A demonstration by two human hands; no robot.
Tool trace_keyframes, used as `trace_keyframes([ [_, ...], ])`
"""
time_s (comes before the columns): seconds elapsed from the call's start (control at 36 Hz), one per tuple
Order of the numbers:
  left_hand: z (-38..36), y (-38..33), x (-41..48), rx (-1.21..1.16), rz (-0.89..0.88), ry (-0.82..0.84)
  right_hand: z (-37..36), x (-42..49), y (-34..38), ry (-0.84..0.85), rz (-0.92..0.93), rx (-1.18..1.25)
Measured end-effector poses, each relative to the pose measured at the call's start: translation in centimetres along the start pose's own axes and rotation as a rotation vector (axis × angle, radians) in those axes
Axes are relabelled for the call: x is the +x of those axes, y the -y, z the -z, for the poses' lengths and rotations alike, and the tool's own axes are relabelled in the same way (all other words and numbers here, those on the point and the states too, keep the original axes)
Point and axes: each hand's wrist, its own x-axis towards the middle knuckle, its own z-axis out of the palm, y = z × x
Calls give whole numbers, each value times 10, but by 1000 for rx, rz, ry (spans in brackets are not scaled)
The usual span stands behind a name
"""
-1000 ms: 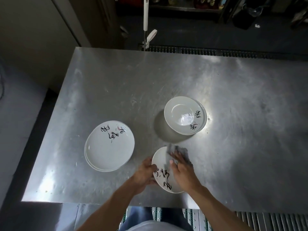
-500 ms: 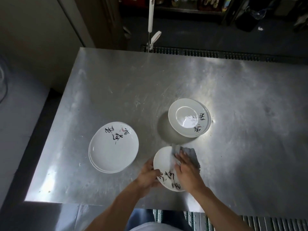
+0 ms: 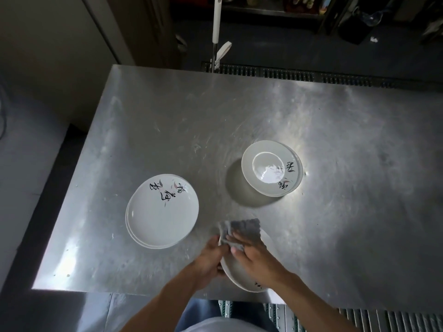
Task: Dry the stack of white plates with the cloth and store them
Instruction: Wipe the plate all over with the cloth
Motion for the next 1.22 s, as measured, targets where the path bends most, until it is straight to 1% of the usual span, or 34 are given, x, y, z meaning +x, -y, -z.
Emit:
trace_keyframes([
  [0.03, 0, -1, 0, 1, -7, 2, -2, 1, -2, -14, -13, -44],
  [0.06, 1, -2, 0, -2, -11, 8, -2, 2, -4, -71, -57, -86],
  [0.11, 2, -5, 0, 5, -22, 22, 0, 5, -4, -180, -143, -88],
  [0.14, 3, -6, 0, 19, -27, 28, 0, 5, -3, -167, -122, -75],
  [0.22, 7, -5, 2, 43, -28, 42, -7, 4, -9, 1, 82, -169],
  [0.25, 9, -4, 2, 40, -28, 51, -6, 3, -14, 20, 103, -201],
  [0.28, 10, -4, 3, 23, -24, 54, -3, 4, -21, 5, 91, -245],
  [0.31, 10, -4, 3, -13, -25, 44, -1, 5, -26, -33, 53, -309],
  [0.36, 8, -7, 3, -113, -41, -10, 4, 9, -32, -129, -80, -419],
  [0.44, -2, -10, 5, -214, -70, -105, 7, 19, -27, -227, -241, -420],
  [0.5, -9, -10, 3, -193, -76, -92, 7, 22, -21, -205, -291, -375],
  [0.53, -11, -10, 0, -156, -71, -55, 7, 22, -19, -178, -299, -320],
  [0.56, -11, -10, -3, -108, -60, 16, 7, 19, -16, -148, -303, -234],
  [0.61, -7, -12, -9, -66, 8, 183, 6, 13, -12, -84, -265, -70],
  [0.64, -4, -11, -9, -78, 53, 231, 6, 11, -11, -55, -211, -33],
  [0.67, 0, -9, -8, -93, 86, 242, 7, 10, -10, -35, -156, -16],
  [0.69, 3, -7, -6, -107, 109, 231, 9, 10, -11, -35, -107, -10],
  [0.72, 5, -5, -4, -115, 125, 200, 12, 12, -14, -68, -73, -24],
  [0.78, 8, -1, -1, -117, 129, 124, 14, 17, -20, -221, -68, -134],
  [0.81, 8, 0, 0, -118, 113, 105, 13, 19, -19, -254, -80, -178],
  [0.83, 6, 0, 0, -116, 90, 106, 11, 19, -16, -225, -48, -193],
  [0.89, 3, -1, 1, -105, 30, 140, 0, 18, -13, -78, 91, -194],
  [0.92, 2, -1, 1, -98, 2, 149, -6, 17, -14, -35, 132, -191],
  [0.94, 1, -1, 0, -95, -18, 142, -9, 16, -17, -49, 134, -195],
  [1.0, 3, 0, 0, -113, -3, 100, -9, 17, -27, -212, 65, -237],
  [1.03, 4, 0, 0, -116, 7, 87, -9, 16, -29, -264, 28, -253],
  [1.06, 4, -1, 0, -106, 9, 86, -10, 16, -29, -259, 29, -266],
  [1.14, 4, -4, 0, -32, -7, 102, -11, 14, -30, -140, 140, -310],
  [1.17, 4, -4, 0, -11, -5, 96, -7, 12, -31, -155, 138, -325],
  [1.22, 4, -5, 0, 8, 8, 66, 0, 11, -31, -250, 80, -369],
])
